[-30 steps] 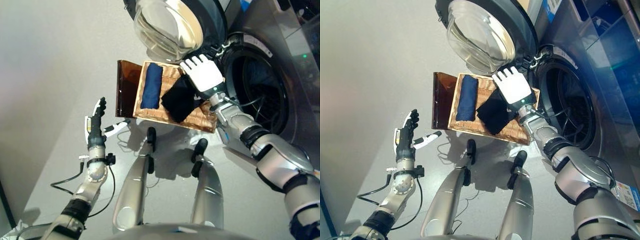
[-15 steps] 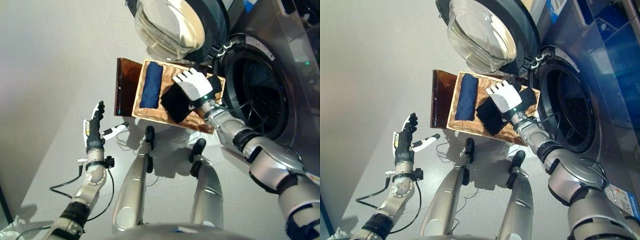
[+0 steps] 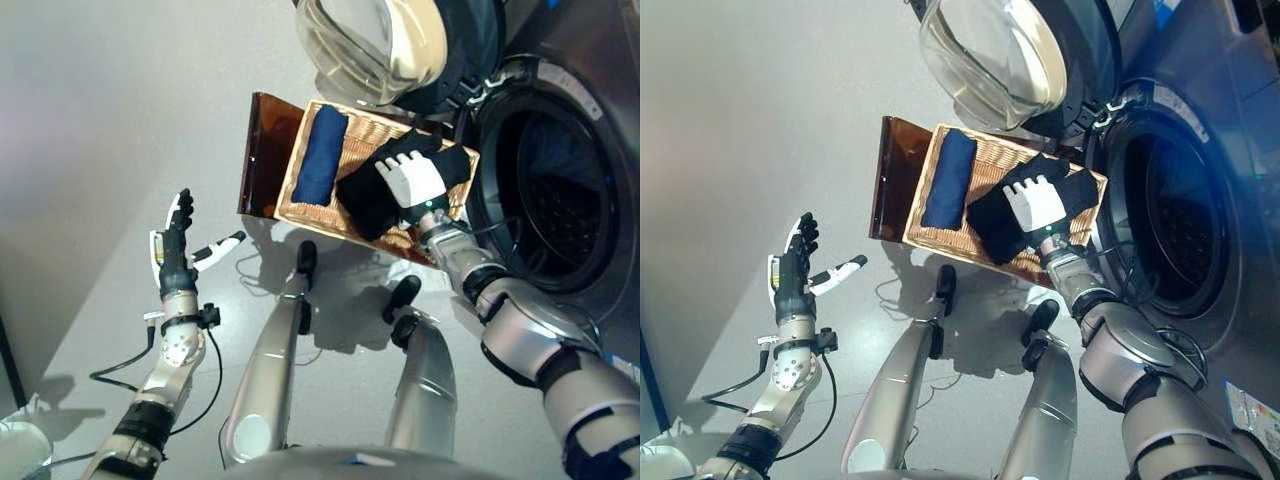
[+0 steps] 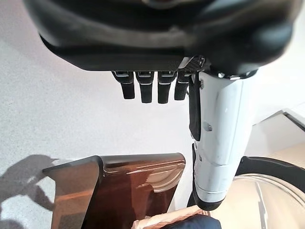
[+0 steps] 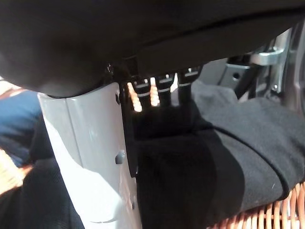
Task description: Pick up the clothes and place them into the washing machine
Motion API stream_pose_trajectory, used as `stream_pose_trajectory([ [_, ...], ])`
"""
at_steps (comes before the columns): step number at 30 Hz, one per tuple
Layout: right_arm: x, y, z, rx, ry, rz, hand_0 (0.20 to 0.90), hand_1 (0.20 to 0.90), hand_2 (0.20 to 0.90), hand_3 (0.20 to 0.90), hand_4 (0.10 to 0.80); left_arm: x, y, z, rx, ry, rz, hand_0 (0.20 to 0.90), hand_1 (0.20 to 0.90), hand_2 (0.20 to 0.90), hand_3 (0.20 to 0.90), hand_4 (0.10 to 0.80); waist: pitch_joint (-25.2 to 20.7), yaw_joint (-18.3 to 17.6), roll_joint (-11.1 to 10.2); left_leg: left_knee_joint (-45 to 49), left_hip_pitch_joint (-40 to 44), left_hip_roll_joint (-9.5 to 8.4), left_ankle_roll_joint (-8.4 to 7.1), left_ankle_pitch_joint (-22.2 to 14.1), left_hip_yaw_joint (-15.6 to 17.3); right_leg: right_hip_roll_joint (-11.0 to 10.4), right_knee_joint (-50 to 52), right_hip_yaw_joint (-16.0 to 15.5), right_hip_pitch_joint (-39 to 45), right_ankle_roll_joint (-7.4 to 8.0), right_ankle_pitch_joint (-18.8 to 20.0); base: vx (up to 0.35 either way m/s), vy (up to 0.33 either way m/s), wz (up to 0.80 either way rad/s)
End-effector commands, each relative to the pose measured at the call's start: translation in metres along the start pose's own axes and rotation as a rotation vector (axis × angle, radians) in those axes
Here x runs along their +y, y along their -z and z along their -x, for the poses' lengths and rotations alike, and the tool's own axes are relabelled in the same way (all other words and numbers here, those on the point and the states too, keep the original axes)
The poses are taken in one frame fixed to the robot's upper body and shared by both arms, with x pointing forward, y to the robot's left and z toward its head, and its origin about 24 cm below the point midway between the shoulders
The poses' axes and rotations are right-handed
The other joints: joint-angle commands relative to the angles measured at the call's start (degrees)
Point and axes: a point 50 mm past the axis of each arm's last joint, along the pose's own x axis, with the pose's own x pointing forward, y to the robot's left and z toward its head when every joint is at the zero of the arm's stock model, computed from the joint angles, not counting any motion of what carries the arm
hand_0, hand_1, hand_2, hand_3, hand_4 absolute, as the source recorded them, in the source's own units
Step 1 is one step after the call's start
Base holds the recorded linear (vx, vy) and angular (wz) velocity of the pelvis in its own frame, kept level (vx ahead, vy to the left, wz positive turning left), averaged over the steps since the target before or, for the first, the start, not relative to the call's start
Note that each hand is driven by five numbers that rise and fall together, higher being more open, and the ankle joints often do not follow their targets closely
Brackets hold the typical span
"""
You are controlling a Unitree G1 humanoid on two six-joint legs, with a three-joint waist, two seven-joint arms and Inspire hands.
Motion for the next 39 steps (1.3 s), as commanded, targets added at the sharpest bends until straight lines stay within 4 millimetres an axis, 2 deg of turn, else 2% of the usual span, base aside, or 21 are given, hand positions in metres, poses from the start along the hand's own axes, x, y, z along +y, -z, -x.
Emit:
stream_pose_trajectory([
  [1, -0.013, 0.049, -0.003, 0.155, 0.008, 0.104, 0.9, 0.9, 0.9, 0.9, 0.8, 0.019, -0.031, -0.008, -0.179, -0.094, 0.057, 0.9, 0.9, 0.9, 0.9, 0.8, -0.4, 2.0, 4.0, 5.9, -5.7, 1.11, -4.56, -7.0, -1.2, 0.8, 1.9, 0.1, 0.2, 2.19, -1.5, -0.023, 0.004, 0.15],
  [5, -0.012, 0.072, 0.002, 0.205, -0.055, 0.19, 0.9, 0.9, 0.9, 0.9, 0.8, 0.018, -0.034, -0.007, -0.187, -0.085, 0.053, 0.9, 0.9, 0.9, 0.9, 0.8, -0.5, 2.7, 6.1, 8.8, -7.8, 0.27, -4.42, -7.6, -1.4, -0.1, 6.7, 1.1, -2.8, 1.63, -3.2, -0.032, 0.01, 0.16],
  [9, -0.013, 0.083, 0.004, 0.221, -0.079, 0.239, 0.9, 0.9, 0.9, 0.9, 0.8, 0.02, -0.037, -0.01, -0.201, -0.09, 0.039, 0.9, 0.9, 0.9, 0.9, 0.8, -0.6, 2.8, 6.8, 9.3, -8.6, -0.32, -4.44, -7.5, -1.2, -0.6, 8.2, 1.8, -4.2, 1.29, -3.6, -0.016, 0.017, 0.1],
  [16, -0.023, 0.083, -0.003, 0.229, -0.05, 0.278, 0.9, 0.9, 0.9, 0.9, 0.8, 0.02, -0.038, -0.015, -0.208, -0.108, 0.034, 0.9, 0.9, 0.9, 0.9, 0.8, -0.6, 2.9, 7.4, 6.8, -8.1, -0.65, -4.59, -6.1, -1.2, -0.7, 7.0, 2.0, -4.3, 1.39, -2.8, -0.011, 0.007, 0.01],
  [17, -0.023, 0.082, -0.004, 0.23, -0.05, 0.28, 0.656, 0.656, 0.656, 0.656, 0.625, 0.019, -0.038, -0.015, -0.204, -0.104, 0.034, 0.9, 0.9, 0.9, 0.9, 0.8, -0.5, 2.9, 7.4, 6.5, -7.9, -0.7, -4.58, -5.9, -1.2, -0.7, 6.8, 2.0, -4.1, 1.41, -2.6, 0.0, 0.0, 0.0],
  [18, -0.025, 0.081, -0.005, 0.23, -0.041, 0.283, 0.2, 0.2, 0.2, 0.2, 0.3, 0.018, -0.038, -0.014, -0.202, -0.103, 0.034, 0.9, 0.9, 0.9, 0.9, 0.8, -0.5, 2.9, 7.5, 6.0, -7.7, -0.63, -4.56, -5.8, -1.1, -0.7, 6.4, 2.0, -3.9, 1.47, -2.4, 0.0, 0.0, 0.0],
  [34, -0.035, 0.075, -0.012, 0.226, 0.036, 0.244, 0.2, 0.2, 0.2, 0.2, 0.3, 0.021, -0.025, -0.014, -0.151, -0.118, 0.014, 0.9, 0.9, 0.9, 0.9, 0.8, -0.3, 1.7, 7.2, 2.7, -4.0, -0.56, -4.26, -4.9, -0.6, -0.4, 2.8, 2.0, -0.6, 1.92, -1.4, 0.001, 0.0, 0.0],
  [39, -0.043, 0.066, -0.02, 0.213, 0.088, 0.209, 0.2, 0.2, 0.2, 0.2, 0.3, 0.019, -0.023, -0.014, -0.141, -0.098, 0.012, 0.9, 0.9, 0.9, 0.9, 0.8, -0.3, 1.4, 7.0, 1.9, -2.3, -0.35, -3.96, -4.7, -0.3, -0.2, 1.3, 2.1, 0.8, 1.95, -0.7, 0.004, 0.003, -0.01],
])
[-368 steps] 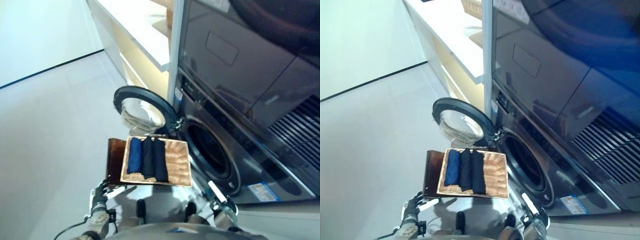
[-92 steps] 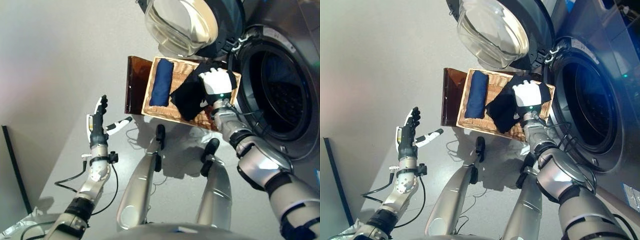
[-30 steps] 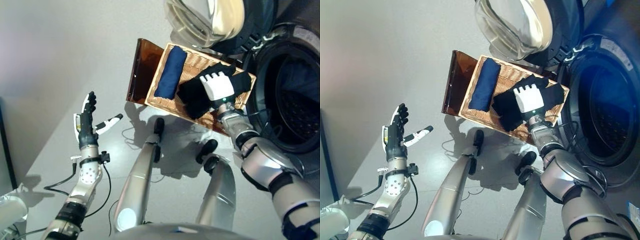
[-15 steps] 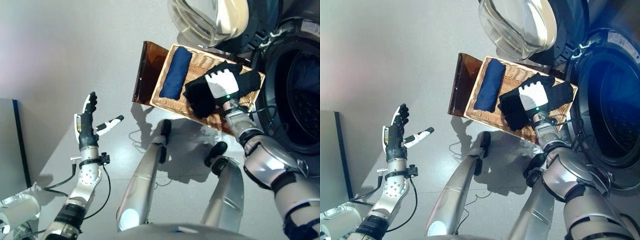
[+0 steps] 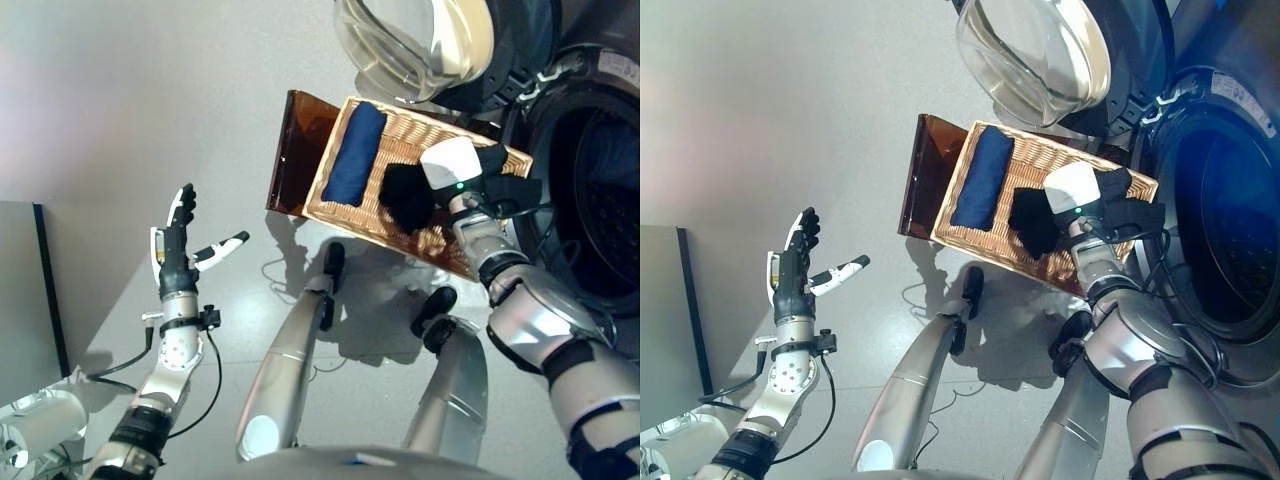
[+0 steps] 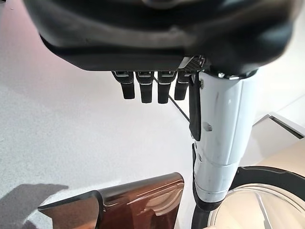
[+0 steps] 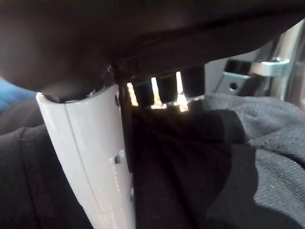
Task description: Pick up the clothes and place them into the washing machine
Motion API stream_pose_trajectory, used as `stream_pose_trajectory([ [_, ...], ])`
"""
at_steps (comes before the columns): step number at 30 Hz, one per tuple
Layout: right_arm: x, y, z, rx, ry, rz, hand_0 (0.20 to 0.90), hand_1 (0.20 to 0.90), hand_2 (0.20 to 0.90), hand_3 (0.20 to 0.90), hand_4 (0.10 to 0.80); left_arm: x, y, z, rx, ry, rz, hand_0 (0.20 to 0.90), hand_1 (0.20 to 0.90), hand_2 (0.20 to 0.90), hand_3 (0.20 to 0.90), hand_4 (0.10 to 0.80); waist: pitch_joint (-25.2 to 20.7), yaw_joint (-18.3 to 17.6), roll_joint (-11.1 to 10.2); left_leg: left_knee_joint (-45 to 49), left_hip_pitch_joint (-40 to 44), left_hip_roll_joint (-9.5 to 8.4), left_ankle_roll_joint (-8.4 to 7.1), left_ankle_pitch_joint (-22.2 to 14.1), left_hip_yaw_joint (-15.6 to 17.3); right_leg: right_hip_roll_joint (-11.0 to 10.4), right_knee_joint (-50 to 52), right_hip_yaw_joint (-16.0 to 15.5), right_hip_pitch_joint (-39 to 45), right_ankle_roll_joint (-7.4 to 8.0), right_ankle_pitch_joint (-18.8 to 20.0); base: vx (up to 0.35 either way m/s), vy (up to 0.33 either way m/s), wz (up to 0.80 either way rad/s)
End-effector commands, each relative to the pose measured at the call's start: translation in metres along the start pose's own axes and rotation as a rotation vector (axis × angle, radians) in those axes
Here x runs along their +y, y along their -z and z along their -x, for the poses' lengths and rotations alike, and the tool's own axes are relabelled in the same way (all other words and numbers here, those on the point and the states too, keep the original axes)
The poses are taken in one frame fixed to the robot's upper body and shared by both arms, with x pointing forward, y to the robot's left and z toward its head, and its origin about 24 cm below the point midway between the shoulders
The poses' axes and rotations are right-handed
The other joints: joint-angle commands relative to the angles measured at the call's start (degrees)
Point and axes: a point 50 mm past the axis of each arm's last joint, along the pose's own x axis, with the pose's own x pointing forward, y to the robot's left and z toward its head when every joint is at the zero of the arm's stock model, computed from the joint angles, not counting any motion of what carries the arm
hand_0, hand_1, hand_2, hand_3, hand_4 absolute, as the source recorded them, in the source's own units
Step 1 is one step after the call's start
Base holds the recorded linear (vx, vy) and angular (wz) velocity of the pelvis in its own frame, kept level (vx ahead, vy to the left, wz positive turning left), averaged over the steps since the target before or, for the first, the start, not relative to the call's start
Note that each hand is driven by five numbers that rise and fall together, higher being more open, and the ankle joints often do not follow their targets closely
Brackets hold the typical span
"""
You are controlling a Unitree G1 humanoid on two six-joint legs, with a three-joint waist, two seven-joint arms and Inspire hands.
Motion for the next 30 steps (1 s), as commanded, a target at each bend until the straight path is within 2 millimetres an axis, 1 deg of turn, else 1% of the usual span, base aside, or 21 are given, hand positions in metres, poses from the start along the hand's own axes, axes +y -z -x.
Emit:
stream_pose_trajectory([
  [1, -0.031, 0.029, -0.018, 0.094, 0.125, 0.033, 0.2, 0.2, 0.2, 0.2, 0.3, 0.018, -0.016, -0.017, -0.1, -0.116, 0.041, 0.9, 0.9, 0.9, 0.9, 0.8, 1.7, -1.5, 2.6, -3.7, 1.6, 1.4, -3.87, -2.9, 0.2, 2.2, -6.4, 0.4, 5.6, 1.9, 2.5, 0.013, 0.006, -0.07],
  [4, -0.044, 0.019, -0.025, 0.078, 0.184, -0.028, 0.2, 0.2, 0.2, 0.2, 0.3, 0.016, -0.015, -0.017, -0.094, -0.105, 0.041, 0.9, 0.9, 0.9, 0.9, 0.8, 1.6, -1.6, 2.0, -5.4, 3.7, 1.73, -3.85, -2.5, 0.5, 2.5, -9.0, 0.0, 7.8, 2.15, 3.5, 0.013, 0.009, -0.13],
  [5, -0.044, 0.019, -0.025, 0.078, 0.183, -0.028, 0.2, 0.2, 0.2, 0.2, 0.3, 0.016, -0.015, -0.017, -0.094, -0.105, 0.04, 0.9, 0.9, 0.9, 0.9, 0.8, 1.7, -1.6, 2.0, -5.6, 4.0, 1.76, -3.85, -2.5, 0.5, 2.5, -9.2, 0.0, 8.0, 2.15, 3.6, 0.014, 0.009, -0.19],
  [6, -0.053, 0.012, -0.03, 0.068, 0.219, -0.071, 0.2, 0.2, 0.2, 0.2, 0.3, 0.015, -0.016, -0.018, -0.095, -0.098, 0.042, 0.9, 0.9, 0.9, 0.9, 0.8, 1.6, -1.5, 1.7, -7.1, 5.6, 1.86, -3.82, -2.0, 0.7, 2.9, -11.4, -0.4, 9.9, 2.28, 4.3, 0.013, 0.01, -0.16],
  [7, -0.058, 0.009, -0.031, 0.072, 0.239, -0.109, 0.2, 0.2, 0.2, 0.2, 0.3, 0.015, -0.016, -0.018, -0.093, -0.098, 0.044, 0.9, 0.9, 0.9, 0.9, 0.8, 1.7, -1.6, 1.5, -8.0, 6.6, 1.91, -3.81, -1.7, 0.8, 3.0, -12.7, -0.6, 11.1, 2.42, 4.8, 0.029, 0.015, -0.18],
  [12, -0.068, -0.003, -0.035, 0.111, 0.283, -0.34, 0.2, 0.2, 0.2, 0.2, 0.3, 0.007, -0.016, -0.016, -0.082, -0.068, 0.069, 0.9, 0.9, 0.9, 0.9, 0.8, 0.9, -1.3, 0.8, -11.8, 12.0, 1.69, -3.45, -0.7, 1.1, 3.5, -17.8, -1.5, 16.7, 2.97, 6.6, 0.046, 0.008, -0.17],
  [14, -0.073, -0.008, -0.036, 0.124, 0.305, -0.472, 0.2, 0.2, 0.2, 0.2, 0.3, 0.006, -0.015, -0.016, -0.072, -0.065, 0.073, 0.9, 0.9, 0.9, 0.9, 0.8, 0.7, -1.7, 0.3, -12.9, 14.2, 1.63, -3.31, -0.4, 1.4, 3.6, -19.5, -1.5, 19.0, 3.13, 7.2, 0.062, 0.03, -0.06],
  [15, -0.076, -0.011, -0.036, 0.141, 0.316, -0.588, 0.2, 0.2, 0.2, 0.2, 0.3, 0.004, -0.014, -0.015, -0.068, -0.058, 0.072, 0.9, 0.9, 0.9, 0.9, 0.8, 0.7, -1.9, 0.1, -13.3, 15.4, 1.66, -3.27, -0.4, 1.4, 3.7, -20.4, -1.6, 20.3, 3.17, 7.5, 0.039, 0.024, -0.05],
  [16, -0.076, -0.011, -0.036, 0.142, 0.315, -0.589, 0.2, 0.2, 0.2, 0.2, 0.3, 0.004, -0.014, -0.015, -0.068, -0.058, 0.071, 0.9, 0.9, 0.9, 0.9, 0.8, 0.8, -1.8, 0.1, -13.4, 15.6, 1.67, -3.27, -0.4, 1.5, 3.7, -20.6, -1.6, 20.5, 3.17, 7.5, -0.037, 0.044, -0.08],
  [17, -0.08, -0.014, -0.036, 0.164, 0.341, -0.747, 0.2, 0.2, 0.2, 0.2, 0.3, 0.004, -0.013, -0.016, -0.057, -0.061, 0.074, 0.9, 0.9, 0.9, 0.9, 0.8, 0.9, -2.3, -0.2, -14.5, 16.8, 1.87, -2.79, 1.3, 2.1, 4.0, -22.9, -2.1, 22.1, 2.75, 9.9, -0.042, 0.032, -0.12],
  [18, -0.081, -0.015, -0.035, 0.192, 0.345, -0.874, 0.2, 0.2, 0.2, 0.2, 0.3, 0.004, -0.012, -0.016, -0.055, -0.062, 0.068, 0.9, 0.9, 0.9, 0.9, 0.8, 1.1, -2.5, -0.4, -14.7, 17.7, 1.81, -2.77, 1.2, 2.2, 4.1, -23.8, -1.9, 23.1, 2.74, 10.3, -0.018, 0.034, -0.15],
  [19, -0.076, -0.013, -0.032, 0.231, 0.345, -0.946, 0.2, 0.2, 0.2, 0.2, 0.3, 0.004, -0.01, -0.016, -0.042, -0.066, 0.064, 0.9, 0.9, 0.9, 0.9, 0.8, 1.0, -2.7, -0.6, -15.0, 18.6, 1.84, -2.73, 1.2, 2.4, 4.0, -24.5, -2.0, 24.1, 2.86, 10.6, 0.056, 0.02, -0.13],
  [20, -0.076, -0.013, -0.031, 0.249, 0.357, -1.035, 0.2, 0.2, 0.2, 0.2, 0.3, 0.004, -0.009, -0.015, -0.033, -0.065, 0.062, 0.9, 0.9, 0.9, 0.9, 0.8, 0.9, -3.0, -0.7, -15.4, 19.5, 1.85, -2.69, 1.1, 2.6, 4.1, -25.6, -2.0, 25.1, 2.92, 10.9, 0.067, 0.043, -0.11],
  [21, -0.075, -0.012, -0.028, 0.299, 0.381, -1.165, 0.2, 0.2, 0.2, 0.2, 0.3, 0.005, -0.007, -0.015, -0.023, -0.074, 0.061, 0.9, 0.9, 0.9, 0.9, 0.8, 0.8, -3.4, -0.9, -16.1, 20.6, 1.89, -2.64, 1.1, 2.9, 4.1, -26.7, -1.8, 26.1, 3.14, 11.4, 0.042, 0.042, -0.08],
  [22, -0.074, -0.012, -0.027, 0.3, 0.38, -1.166, 0.2, 0.2, 0.2, 0.2, 0.3, 0.005, -0.007, -0.015, -0.023, -0.073, 0.061, 0.9, 0.9, 0.9, 0.9, 0.8, 0.9, -3.3, -0.9, -16.1, 20.7, 1.9, -2.64, 1.1, 2.9, 4.1, -26.8, -1.8, 26.2, 3.15, 11.5, 0.047, 0.046, -0.13],
  [23, -0.071, -0.014, -0.023, 0.321, 0.388, -1.258, 0.2, 0.2, 0.2, 0.2, 0.3, 0.006, -0.004, -0.015, -0.01, -0.086, 0.055, 0.9, 0.9, 0.9, 0.9, 0.8, 0.9, -3.7, -1.1, -16.8, 21.8, 1.89, -2.62, 1.2, 3.3, 4.2, -27.8, -1.7, 27.1, 3.39, 12.0, 0.041, 0.032, -0.13],
  [24, -0.068, -0.022, -0.016, 0.302, 0.393, -1.323, 0.2, 0.2, 0.2, 0.2, 0.3, 0.007, -0.001, -0.014, 0.001, -0.093, 0.046, 0.9, 0.9, 0.9, 0.9, 0.8, 0.8, -4.1, -1.3, -17.3, 22.6, 1.93, -2.57, 1.2, 3.5, 4.3, -29.0, -1.6, 28.0, 3.55, 12.4, 0.064, 0.042, -0.18],
  [25, -0.058, -0.03, -0.006, 0.307, 0.373, -1.378, 0.2, 0.2, 0.2, 0.2, 0.3, 0.006, 0.004, -0.012, 0.028, -0.094, 0.037, 0.9, 0.9, 0.9, 0.9, 0.8, 0.5, -4.6, -1.6, -18.0, 23.6, 2.05, -2.66, 1.4, 3.9, 4.3, -30.1, -1.7, 29.2, 3.65, 12.7, 0.128, 0.027, -0.17],
  [26, -0.041, -0.049, 0.015, 0.328, 0.324, -1.541, 0.2, 0.2, 0.2, 0.2, 0.3, 0.002, 0.02, -0.005, 0.107, -0.093, 0.008, 0.9, 0.9, 0.9, 0.9, 0.8, -0.3, -5.6, -2.4, -19.7, 26.5, 2.18, -2.75, 1.6, 4.4, 4.5, -32.3, -1.6, 31.9, 3.99, 13.2, 0.174, 0.004, -0.22],
  [28, -0.015, -0.068, 0.044, 0.409, 0.229, -1.711, 0.2, 0.2, 0.2, 0.2, 0.3, -0.002, 0.037, 0.007, 0.198, -0.084, -0.017, 0.9, 0.9, 0.9, 0.9, 0.8, -1.4, -6.6, -3.2, -21.4, 29.9, 2.11, -2.75, 1.7, 4.8, 4.8, -35.2, -1.4, 35.7, 4.48, 14.0, 0.191, -0.003, -0.23],
  [30, 0.004, -0.079, 0.069, 0.484, 0.16, -1.842, 0.2, 0.2, 0.2, 0.2, 0.3, 0.0, 0.051, 0.016, 0.276, -0.096, -0.035, 0.9, 0.9, 0.9, 0.9, 0.8, -2.6, -7.6, -3.9, -22.6, 32.6, 2.04, -2.79, 1.6, 5.3, 4.8, -38.1, -1.4, 38.8, 5.03, 15.1, 0.161, 0.008, -0.25],
])
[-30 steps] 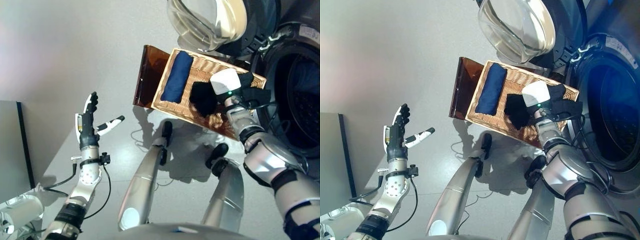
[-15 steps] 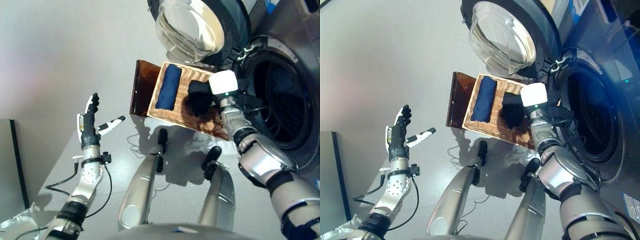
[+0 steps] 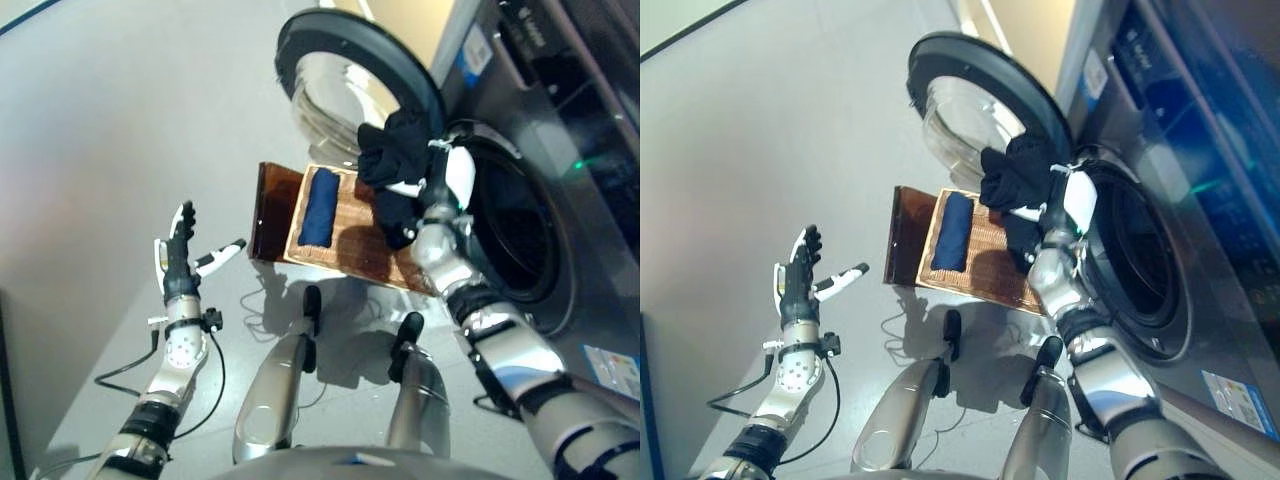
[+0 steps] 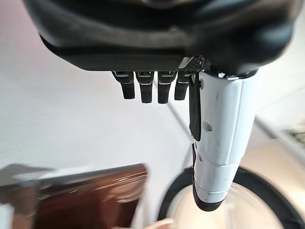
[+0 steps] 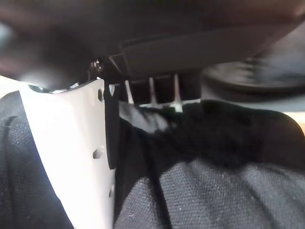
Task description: Pick up the clothes and place them into the washing machine
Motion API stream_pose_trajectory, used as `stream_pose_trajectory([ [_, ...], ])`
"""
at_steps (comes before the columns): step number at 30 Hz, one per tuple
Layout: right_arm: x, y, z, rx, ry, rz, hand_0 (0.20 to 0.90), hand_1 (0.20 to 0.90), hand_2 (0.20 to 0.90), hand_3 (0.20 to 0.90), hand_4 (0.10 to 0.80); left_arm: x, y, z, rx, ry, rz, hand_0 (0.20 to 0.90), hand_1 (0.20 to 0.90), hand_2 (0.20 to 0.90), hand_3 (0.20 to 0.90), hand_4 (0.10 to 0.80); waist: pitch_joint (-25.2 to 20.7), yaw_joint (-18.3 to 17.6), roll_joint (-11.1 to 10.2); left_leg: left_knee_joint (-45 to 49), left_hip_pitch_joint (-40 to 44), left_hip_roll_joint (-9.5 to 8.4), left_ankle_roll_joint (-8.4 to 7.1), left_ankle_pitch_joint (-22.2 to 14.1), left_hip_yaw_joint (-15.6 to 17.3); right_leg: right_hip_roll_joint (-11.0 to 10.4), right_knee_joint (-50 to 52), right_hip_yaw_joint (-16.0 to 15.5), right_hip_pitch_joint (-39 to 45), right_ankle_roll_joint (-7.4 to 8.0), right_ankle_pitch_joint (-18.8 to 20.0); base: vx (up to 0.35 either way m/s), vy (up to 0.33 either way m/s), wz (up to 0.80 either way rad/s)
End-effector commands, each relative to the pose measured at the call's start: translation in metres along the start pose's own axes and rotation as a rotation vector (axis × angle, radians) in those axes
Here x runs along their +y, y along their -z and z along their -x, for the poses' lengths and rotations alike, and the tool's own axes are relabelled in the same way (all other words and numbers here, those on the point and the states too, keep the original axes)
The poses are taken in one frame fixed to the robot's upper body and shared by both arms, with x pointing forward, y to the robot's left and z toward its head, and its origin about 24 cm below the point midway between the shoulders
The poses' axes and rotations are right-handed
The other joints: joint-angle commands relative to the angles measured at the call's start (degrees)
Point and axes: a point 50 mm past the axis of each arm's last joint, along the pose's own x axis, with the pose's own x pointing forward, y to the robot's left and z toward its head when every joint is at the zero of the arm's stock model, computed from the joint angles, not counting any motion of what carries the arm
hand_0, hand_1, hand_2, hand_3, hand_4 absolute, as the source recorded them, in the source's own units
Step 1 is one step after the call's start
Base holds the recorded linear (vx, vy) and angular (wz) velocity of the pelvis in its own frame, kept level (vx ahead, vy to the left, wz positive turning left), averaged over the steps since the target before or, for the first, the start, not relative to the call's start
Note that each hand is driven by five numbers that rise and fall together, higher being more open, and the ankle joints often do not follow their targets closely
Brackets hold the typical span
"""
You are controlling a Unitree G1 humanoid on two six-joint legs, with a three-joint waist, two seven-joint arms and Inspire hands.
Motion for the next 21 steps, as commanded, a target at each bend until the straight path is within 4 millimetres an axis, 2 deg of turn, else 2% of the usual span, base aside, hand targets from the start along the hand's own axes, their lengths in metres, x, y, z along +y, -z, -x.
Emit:
stream_pose_trajectory([
  [1, -0.013, -0.006, 0.009, -0.045, 0.034, -0.305, 0.2, 0.2, 0.2, 0.2, 0.3, 0.011, -0.005, -0.007, -0.045, -0.06, 0.006, 0.9, 0.9, 0.9, 0.9, 0.8, -4.5, -0.7, -0.9, -0.9, -0.7, 0.2, -4.54, -2.2, 0.1, -1.1, -8.8, -1.0, 5.3, 1.44, 3.3, 0.143, 0.004, -0.24],
  [4, -0.014, 0.023, 0.027, 0.105, 0.044, -0.513, 0.2, 0.2, 0.2, 0.2, 0.3, 0.017, 0.006, -0.002, 0.0, -0.073, 0.001, 0.9, 0.9, 0.9, 0.9, 0.8, -6.1, -1.5, -1.1, -2.2, 2.4, -0.15, -4.48, -2.6, 1.2, -1.5, -12.2, -0.5, 8.0, 2.12, 4.7, 0.102, 0.013, -0.2],
  [8, -0.012, 0.042, 0.038, 0.232, 0.07, -0.712, 0.2, 0.2, 0.2, 0.2, 0.3, 0.02, 0.013, 0.002, 0.026, -0.081, 0.006, 0.9, 0.9, 0.9, 0.9, 0.8, -7.6, -2.1, -0.3, -3.2, 4.3, -0.5, -4.22, -3.0, 2.6, -1.9, -14.1, 1.1, 8.6, 2.54, 5.9, 0.02, 0.028, -0.29],
  [9, -0.012, 0.043, 0.038, 0.232, 0.07, -0.713, 0.2, 0.2, 0.2, 0.2, 0.3, 0.02, 0.013, 0.002, 0.027, -0.081, 0.006, 0.9, 0.9, 0.9, 0.9, 0.8, -7.7, -2.1, -0.3, -3.2, 4.3, -0.5, -4.22, -3.0, 2.6, -1.9, -14.1, 1.1, 8.6, 2.55, 5.9, -0.02, 0.024, -0.25],
  [14, -0.012, 0.045, 0.038, 0.28, 0.133, -0.986, 0.2, 0.2, 0.2, 0.2, 0.3, 0.016, 0.013, 0.005, 0.027, -0.065, 0.032, 0.9, 0.9, 0.9, 0.9, 0.8, -7.6, -2.8, 1.3, -1.7, 3.4, -0.81, -3.81, -4.2, 3.4, -2.4, -12.7, 2.6, 6.9, 2.31, 5.6, -0.022, 0.033, -0.07],
  [19, -0.01, 0.032, 0.026, 0.268, 0.178, -1.144, 0.2, 0.2, 0.2, 0.2, 0.3, 0.01, -0.001, 0.003, -0.021, -0.055, 0.102, 0.9, 0.9, 0.9, 0.9, 0.8, -4.5, -3.0, 3.4, 4.2, -0.5, -0.4, -3.36, -6.2, 3.5, -2.3, -7.7, 3.9, 2.3, 1.29, 3.6, -0.091, 0.017, -0.06],
  [21, -0.008, 0.025, 0.022, 0.253, 0.178, -1.166, 0.2, 0.2, 0.2, 0.2, 0.3, 0.009, -0.005, 0.001, -0.035, -0.056, 0.12, 0.9, 0.9, 0.9, 0.9, 0.8, -3.6, -2.9, 3.6, 6.6, -2.4, 0.09, -3.25, -7.0, 3.5, -2.2, -5.4, 4.4, 0.1, 0.95, 2.7, -0.138, -0.017, -0.03],
])
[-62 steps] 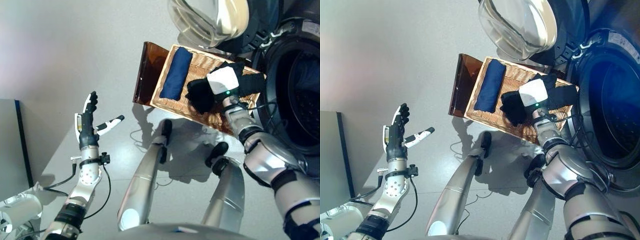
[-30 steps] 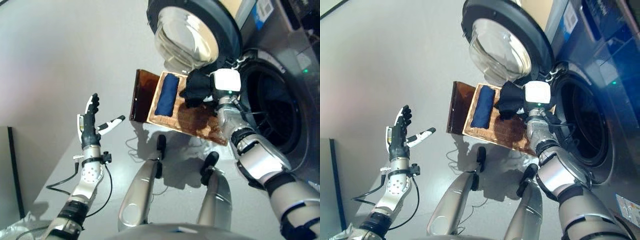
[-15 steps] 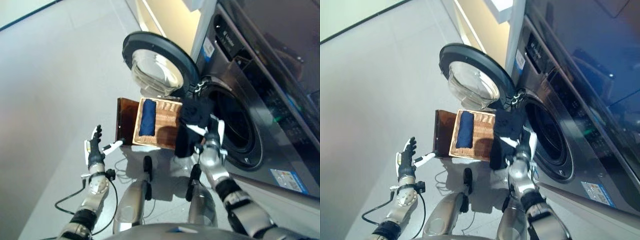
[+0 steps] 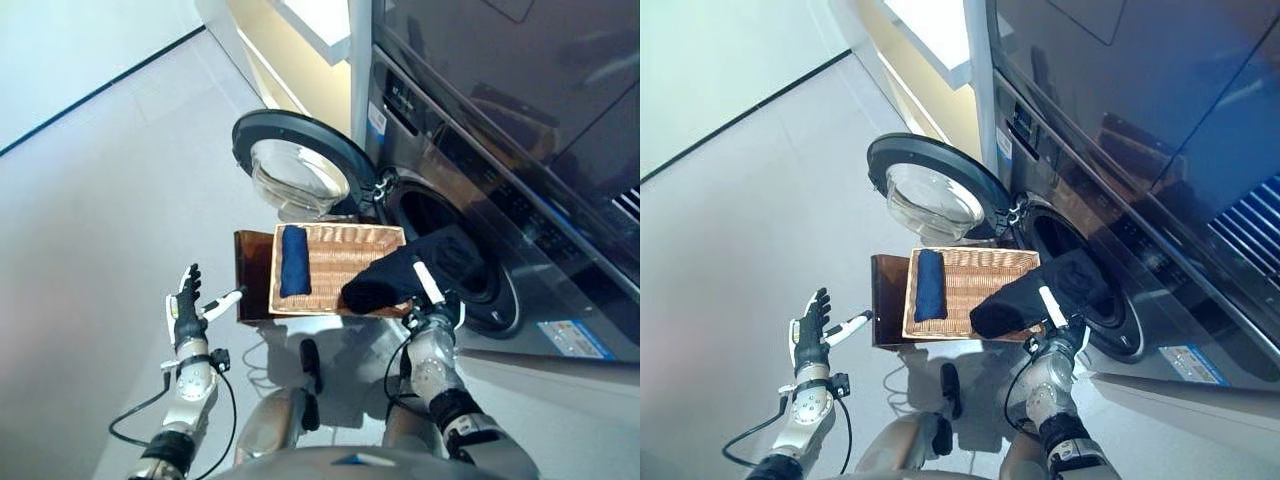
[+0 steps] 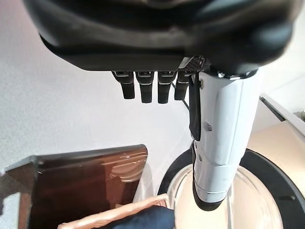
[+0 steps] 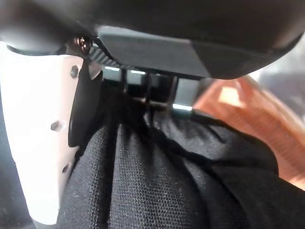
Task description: Pick up the clothes and place them into the washing machine
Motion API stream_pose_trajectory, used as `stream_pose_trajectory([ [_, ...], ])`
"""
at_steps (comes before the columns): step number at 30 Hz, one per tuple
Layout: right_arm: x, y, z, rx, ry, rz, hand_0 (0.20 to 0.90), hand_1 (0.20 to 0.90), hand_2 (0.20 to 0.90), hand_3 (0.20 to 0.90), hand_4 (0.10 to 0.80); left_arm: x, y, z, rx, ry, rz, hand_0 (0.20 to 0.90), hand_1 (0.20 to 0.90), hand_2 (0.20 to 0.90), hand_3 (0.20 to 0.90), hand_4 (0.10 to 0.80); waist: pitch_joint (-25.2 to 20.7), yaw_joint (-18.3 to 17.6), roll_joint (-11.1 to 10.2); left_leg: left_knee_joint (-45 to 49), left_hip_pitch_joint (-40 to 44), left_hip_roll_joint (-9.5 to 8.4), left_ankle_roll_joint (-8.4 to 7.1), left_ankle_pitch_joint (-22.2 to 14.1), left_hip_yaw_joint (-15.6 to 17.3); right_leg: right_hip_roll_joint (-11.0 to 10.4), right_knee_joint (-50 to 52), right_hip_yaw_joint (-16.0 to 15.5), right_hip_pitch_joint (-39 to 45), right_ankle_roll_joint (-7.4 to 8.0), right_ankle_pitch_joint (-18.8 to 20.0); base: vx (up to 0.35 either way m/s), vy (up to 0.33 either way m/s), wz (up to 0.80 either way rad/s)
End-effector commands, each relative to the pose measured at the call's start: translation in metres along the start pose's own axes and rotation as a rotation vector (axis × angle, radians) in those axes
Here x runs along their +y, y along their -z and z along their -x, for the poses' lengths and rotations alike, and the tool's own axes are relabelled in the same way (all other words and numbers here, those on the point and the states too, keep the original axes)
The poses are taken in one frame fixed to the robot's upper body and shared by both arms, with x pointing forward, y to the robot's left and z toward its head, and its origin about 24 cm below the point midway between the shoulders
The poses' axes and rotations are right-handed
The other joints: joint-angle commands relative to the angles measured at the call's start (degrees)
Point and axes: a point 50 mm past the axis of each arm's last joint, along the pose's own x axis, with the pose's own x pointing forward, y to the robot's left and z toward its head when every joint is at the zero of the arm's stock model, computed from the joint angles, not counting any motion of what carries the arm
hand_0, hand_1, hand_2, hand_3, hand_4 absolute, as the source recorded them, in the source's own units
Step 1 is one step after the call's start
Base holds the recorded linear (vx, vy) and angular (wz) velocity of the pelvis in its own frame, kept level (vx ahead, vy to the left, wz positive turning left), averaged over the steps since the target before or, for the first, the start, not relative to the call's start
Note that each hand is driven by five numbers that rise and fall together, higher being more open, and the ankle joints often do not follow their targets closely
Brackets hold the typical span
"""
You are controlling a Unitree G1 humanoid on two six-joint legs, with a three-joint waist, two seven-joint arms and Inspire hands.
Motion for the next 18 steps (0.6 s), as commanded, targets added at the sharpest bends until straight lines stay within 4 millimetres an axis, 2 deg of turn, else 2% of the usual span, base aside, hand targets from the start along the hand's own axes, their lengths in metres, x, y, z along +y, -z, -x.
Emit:
stream_pose_trajectory([
  [1, 0.064, -0.041, -0.001, -0.191, -0.188, -0.222, 0.2, 0.2, 0.2, 0.2, 0.3, 0.007, -0.054, -0.018, -0.251, -0.032, 0.107, 0.9, 0.9, 0.9, 0.9, 0.8, 3.7, 0.6, 0.3, 17.1, -10.7, 2.13, -3.82, -9.4, -2.7, -2.1, 11.2, 1.2, -7.4, -1.12, -6.4, -0.149, -0.051, 0.07],
  [5, 0.081, -0.06, -0.003, -0.243, -0.201, -0.302, 0.2, 0.2, 0.2, 0.2, 0.3, 0.014, -0.088, -0.02, -0.386, -0.085, 0.197, 0.9, 0.9, 0.9, 0.9, 0.8, 4.8, 1.0, 0.5, 26.7, -19.1, 3.89, -4.39, -12.9, -3.0, -1.8, 21.8, 2.0, -16.6, -2.15, -9.5, -0.121, -0.047, 0.16],
  [6, 0.089, -0.07, -0.003, -0.276, -0.211, -0.326, 0.2, 0.2, 0.2, 0.2, 0.3, 0.018, -0.095, -0.019, -0.419, -0.108, 0.215, 0.9, 0.9, 0.9, 0.9, 0.8, 4.3, 1.5, 0.7, 30.1, -21.5, 4.41, -4.81, -15.7, -3.2, -1.5, 25.1, 2.4, -19.1, -1.95, -12.0, -0.009, -0.005, 0.2],
  [9, 0.101, -0.095, -0.006, -0.358, -0.198, -0.379, 0.2, 0.2, 0.2, 0.2, 0.3, 0.025, -0.116, -0.013, -0.522, -0.145, 0.277, 0.9, 0.9, 0.9, 0.9, 0.8, 4.4, 2.1, 1.1, 34.5, -25.8, 5.47, -4.89, -17.3, -3.4, -1.2, 29.6, 2.9, -23.4, -2.61, -13.9, -0.017, -0.013, -0.07],
  [10, 0.102, -0.096, -0.006, -0.36, -0.198, -0.38, 0.2, 0.2, 0.2, 0.2, 0.3, 0.025, -0.116, -0.013, -0.524, -0.146, 0.277, 0.9, 0.9, 0.9, 0.9, 0.8, 4.3, 2.2, 1.1, 34.8, -26.2, 5.53, -4.89, -17.5, -3.4, -1.1, 29.9, 3.0, -23.8, -2.63, -14.1, -0.043, 0.008, -0.11],
  [11, 0.107, -0.114, -0.01, -0.412, -0.172, -0.405, 0.2, 0.2, 0.2, 0.2, 0.3, 0.032, -0.124, -0.01, -0.571, -0.169, 0.292, 0.9, 0.9, 0.9, 0.9, 0.8, 4.5, 2.6, 1.7, 36.1, -28.2, 5.44, -4.81, -17.9, -3.9, -1.1, 31.7, 3.2, -25.8, -2.93, -14.6, -0.037, 0.018, 0.06],
  [13, 0.117, -0.133, -0.013, -0.454, -0.164, -0.413, 0.2, 0.2, 0.2, 0.2, 0.3, 0.035, -0.128, -0.007, -0.6, -0.184, 0.304, 0.9, 0.9, 0.9, 0.9, 0.8, 4.2, 3.4, 2.4, 37.2, -30.2, 5.23, -4.58, -18.2, -4.2, -1.1, 33.1, 3.6, -28.1, -3.14, -15.3, -0.033, 0.024, 0.17],
  [15, 0.127, -0.162, -0.015, -0.512, -0.162, -0.439, 0.2, 0.2, 0.2, 0.2, 0.3, 0.041, -0.131, -0.005, -0.628, -0.194, 0.298, 0.9, 0.9, 0.9, 0.9, 0.8, 3.9, 4.3, 3.4, 37.2, -31.6, 4.62, -4.21, -18.2, -4.5, -1.2, 34.1, 4.1, -29.6, -3.21, -15.5, -0.029, 0.008, -0.37],
  [18, 0.135, -0.205, -0.014, -0.6, -0.16, -0.5, 0.2, 0.2, 0.2, 0.2, 0.3, 0.04, -0.134, -0.002, -0.651, -0.174, 0.293, 0.9, 0.9, 0.9, 0.9, 0.8, 3.6, 5.3, 4.9, 36.6, -33.1, 3.67, -4.1, -17.7, -4.9, -1.9, 35.1, 4.8, -31.4, -3.24, -16.0, -0.011, 0.007, 0.2],
])
